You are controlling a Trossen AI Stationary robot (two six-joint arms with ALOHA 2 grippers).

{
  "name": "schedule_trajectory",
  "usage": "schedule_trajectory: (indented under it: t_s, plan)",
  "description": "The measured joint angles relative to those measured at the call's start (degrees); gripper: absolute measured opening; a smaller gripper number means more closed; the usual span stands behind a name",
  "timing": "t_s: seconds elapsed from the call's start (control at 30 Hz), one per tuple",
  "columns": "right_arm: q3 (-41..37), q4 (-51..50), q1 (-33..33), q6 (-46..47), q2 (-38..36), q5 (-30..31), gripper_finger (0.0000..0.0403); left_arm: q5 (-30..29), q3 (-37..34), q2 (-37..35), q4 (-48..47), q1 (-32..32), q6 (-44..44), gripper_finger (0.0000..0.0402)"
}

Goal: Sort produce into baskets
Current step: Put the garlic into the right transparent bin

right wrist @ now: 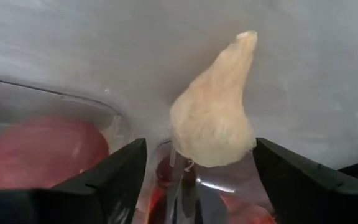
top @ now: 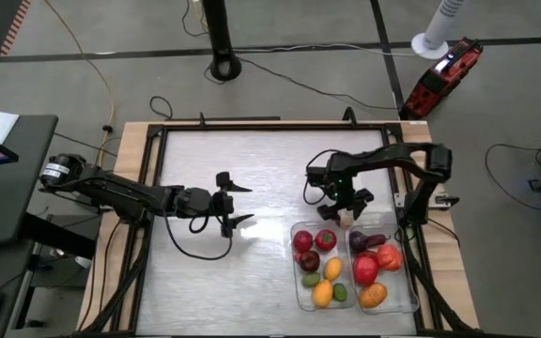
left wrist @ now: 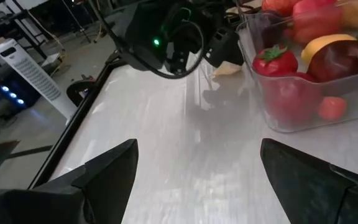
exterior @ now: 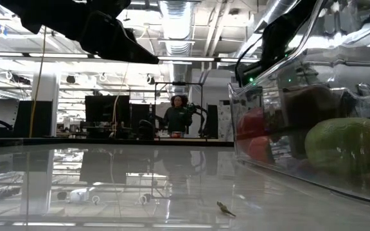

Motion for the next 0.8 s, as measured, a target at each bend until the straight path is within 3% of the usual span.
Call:
schedule_trajectory:
  t_s: [0.33,0.63,0.8]
  plan:
    - [0.0,-0.3,0.0,-3.4,3.6,0.3,0.0257,0.0,0.0,0.0,-0.6,0.0,0.7,0.0325]
    - [0.0,0.1,-0.6,-7.4,3.4,3.2,0.0165,-0.1,0.0,0.0,-0.7,0.0,1.0,0.0325]
    - [0.9,0.1,-0.8,-10.3,3.4,3.5,0.0157,-1.6,0.0,0.0,-0.7,0.0,1.3,0.0325]
